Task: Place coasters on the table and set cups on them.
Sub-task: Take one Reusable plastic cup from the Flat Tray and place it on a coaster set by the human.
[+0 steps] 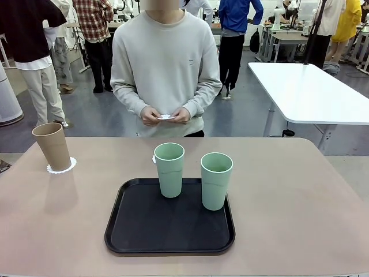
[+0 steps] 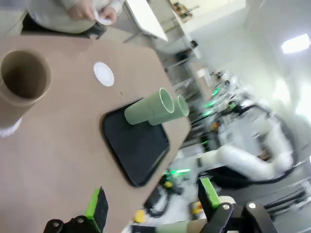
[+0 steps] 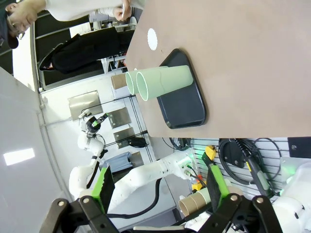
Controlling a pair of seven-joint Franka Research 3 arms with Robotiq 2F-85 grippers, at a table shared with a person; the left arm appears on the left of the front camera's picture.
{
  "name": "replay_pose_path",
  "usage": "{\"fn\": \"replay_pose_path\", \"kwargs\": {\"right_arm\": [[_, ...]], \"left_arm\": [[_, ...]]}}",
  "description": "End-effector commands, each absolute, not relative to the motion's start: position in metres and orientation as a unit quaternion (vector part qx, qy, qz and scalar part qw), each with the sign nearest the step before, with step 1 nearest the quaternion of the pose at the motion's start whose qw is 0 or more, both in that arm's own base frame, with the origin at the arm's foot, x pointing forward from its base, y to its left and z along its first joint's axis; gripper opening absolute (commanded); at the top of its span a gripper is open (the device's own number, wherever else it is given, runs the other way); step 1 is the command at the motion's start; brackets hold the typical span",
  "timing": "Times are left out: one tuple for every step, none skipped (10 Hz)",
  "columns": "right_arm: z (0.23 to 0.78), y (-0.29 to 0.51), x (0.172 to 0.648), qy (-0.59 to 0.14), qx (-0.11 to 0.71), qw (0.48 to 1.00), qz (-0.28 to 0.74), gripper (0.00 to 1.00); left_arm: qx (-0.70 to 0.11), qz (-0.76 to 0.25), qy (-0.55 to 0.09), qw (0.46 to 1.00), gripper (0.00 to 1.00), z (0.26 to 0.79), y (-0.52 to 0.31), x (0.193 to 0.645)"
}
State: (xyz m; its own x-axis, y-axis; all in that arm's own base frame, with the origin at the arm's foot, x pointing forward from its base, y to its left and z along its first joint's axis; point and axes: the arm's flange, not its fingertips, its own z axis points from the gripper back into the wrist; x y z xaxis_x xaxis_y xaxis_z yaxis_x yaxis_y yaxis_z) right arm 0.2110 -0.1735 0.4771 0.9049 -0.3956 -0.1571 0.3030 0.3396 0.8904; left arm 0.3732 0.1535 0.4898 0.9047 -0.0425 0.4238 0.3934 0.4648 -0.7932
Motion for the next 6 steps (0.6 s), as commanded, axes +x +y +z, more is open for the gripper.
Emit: {"fn": "replay_pose_path", "kwargs": {"right_arm": [[0.477,-0.174,0.21,-0.046,0.539,0.815,-0.21,1.0],[0.477,-0.174,0.21,-0.046,0.539,0.815,-0.21,1.0],[0.477,-0.174,0.21,-0.046,0.539,0.815,-0.21,1.0],[0.477,-0.174,0.21,-0.046,0.539,0.815,-0.21,1.0],[0.477,-0.174,0.21,-0.046,0.539,0.815,-0.21,1.0],[0.477,-0.174,0.21,-0.046,0.539,0.815,-0.21,1.0]], "left_arm": [[-0.384,-0.225,-0.215,0.869,1.0,0.508,0.076,0.369],[-0.356,-0.286,-0.183,0.87,1.0,0.51,0.042,0.371],[-0.334,-0.337,-0.168,0.864,1.0,0.51,0.012,0.377],[-0.322,-0.369,-0.16,0.857,1.0,0.502,-0.018,0.387],[-0.306,-0.399,-0.143,0.852,1.0,0.493,-0.041,0.399],[-0.278,-0.425,-0.129,0.851,1.0,0.483,-0.061,0.409]]}}
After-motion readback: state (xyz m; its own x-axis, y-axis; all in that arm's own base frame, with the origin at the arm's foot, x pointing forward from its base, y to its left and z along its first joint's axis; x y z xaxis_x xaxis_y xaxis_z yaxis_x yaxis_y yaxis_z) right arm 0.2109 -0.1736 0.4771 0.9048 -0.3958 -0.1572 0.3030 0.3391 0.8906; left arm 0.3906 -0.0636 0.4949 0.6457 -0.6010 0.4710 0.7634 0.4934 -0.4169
